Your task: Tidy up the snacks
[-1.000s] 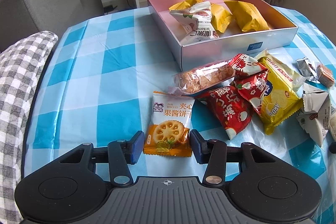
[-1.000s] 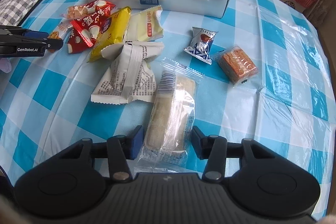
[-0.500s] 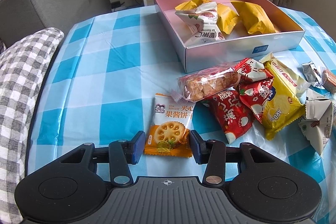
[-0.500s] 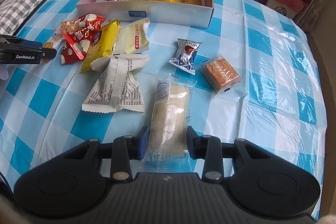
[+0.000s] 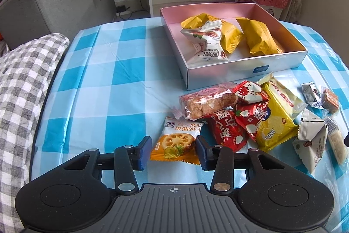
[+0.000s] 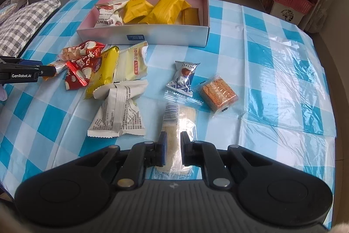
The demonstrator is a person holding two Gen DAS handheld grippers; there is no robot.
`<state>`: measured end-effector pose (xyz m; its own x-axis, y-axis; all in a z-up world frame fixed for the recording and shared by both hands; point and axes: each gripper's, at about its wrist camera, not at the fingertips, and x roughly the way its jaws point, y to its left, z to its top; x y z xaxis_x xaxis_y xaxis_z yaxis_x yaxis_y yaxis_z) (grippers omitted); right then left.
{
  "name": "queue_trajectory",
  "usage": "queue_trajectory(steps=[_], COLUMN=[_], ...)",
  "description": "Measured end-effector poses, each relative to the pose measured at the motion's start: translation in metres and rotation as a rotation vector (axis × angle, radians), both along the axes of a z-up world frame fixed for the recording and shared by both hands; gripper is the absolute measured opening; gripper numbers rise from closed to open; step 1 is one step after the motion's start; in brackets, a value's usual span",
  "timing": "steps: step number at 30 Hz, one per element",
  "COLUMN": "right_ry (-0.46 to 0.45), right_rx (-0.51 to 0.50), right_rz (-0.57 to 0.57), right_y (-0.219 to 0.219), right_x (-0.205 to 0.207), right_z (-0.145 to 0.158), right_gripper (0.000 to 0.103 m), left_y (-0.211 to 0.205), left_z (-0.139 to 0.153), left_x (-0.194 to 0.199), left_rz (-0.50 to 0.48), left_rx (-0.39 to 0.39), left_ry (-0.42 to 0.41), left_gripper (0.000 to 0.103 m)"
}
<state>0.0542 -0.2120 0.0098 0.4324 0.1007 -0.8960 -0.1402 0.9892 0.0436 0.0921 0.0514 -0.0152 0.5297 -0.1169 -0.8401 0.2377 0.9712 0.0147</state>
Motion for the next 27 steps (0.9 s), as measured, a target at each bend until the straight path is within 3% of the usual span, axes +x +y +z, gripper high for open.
queue_trajectory(steps=[3, 5, 7, 10, 14, 20, 22, 27], right_ry=[0.032, 0.050, 0.054, 0.059, 0.087, 0.156, 0.136, 0.115], right_rx=[0.036, 0.066, 0.095, 0.112, 0.102, -0.002, -0.029, -0.020], right_rz=[-0.037, -0.066, -0.085, -0.101, -0.102, -0.078, -0.052, -0.011], right_y=[-0.005, -0.010, -0.014, -0.017, -0.015, -0.004, 0.001, 0.004], right_x=[0.002, 0.004, 0.005, 0.008, 0.011, 0.015, 0.013, 0.011], right_z=[-0.003, -0.004, -0.003, -0.003, -0.010, -0.033, -0.034, -0.028], right_gripper=[0.024, 0.044, 0.052, 0.054, 0.054, 0.054, 0.053, 0.019], left_y=[-0.006, -0.011, -0.014, -0.017, -0.016, -0.011, -0.009, -0.005], left_z=[0.002, 0.003, 0.003, 0.004, 0.005, 0.004, 0.004, 0.005], left_x=[-0.007, -0.012, -0.015, -0.018, -0.017, -0.015, -0.015, -0.015], left_rz=[-0.020, -0.035, -0.045, -0.048, -0.042, -0.024, -0.019, -0.004], left_rx=[0.004, 0.017, 0.026, 0.037, 0.034, 0.030, 0.032, 0.031], left_ry=[0.011, 0.012, 0.011, 0.012, 0.011, 0.020, 0.022, 0.020], left_gripper=[0.041, 0.041, 0.041, 0.041, 0.041, 0.041, 0.041, 0.041])
